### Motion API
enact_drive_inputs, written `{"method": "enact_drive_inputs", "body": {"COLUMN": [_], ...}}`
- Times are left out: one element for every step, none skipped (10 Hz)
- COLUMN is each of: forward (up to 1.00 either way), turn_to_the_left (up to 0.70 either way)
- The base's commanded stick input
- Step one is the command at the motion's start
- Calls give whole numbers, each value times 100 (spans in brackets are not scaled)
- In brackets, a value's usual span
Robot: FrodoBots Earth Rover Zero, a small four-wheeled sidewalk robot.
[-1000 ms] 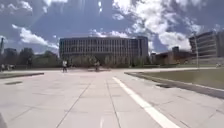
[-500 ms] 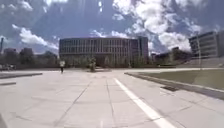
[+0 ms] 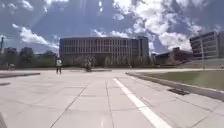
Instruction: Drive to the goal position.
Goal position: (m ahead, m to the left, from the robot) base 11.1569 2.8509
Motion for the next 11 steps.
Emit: {"method": "enact_drive_inputs", "body": {"forward": [70, 70, 70, 70, 70, 70, 70, 70, 70, 70, 70], "turn_to_the_left": [0, 0, 0, 0, 0, 0, 0, 0, 0, 0, 0]}}
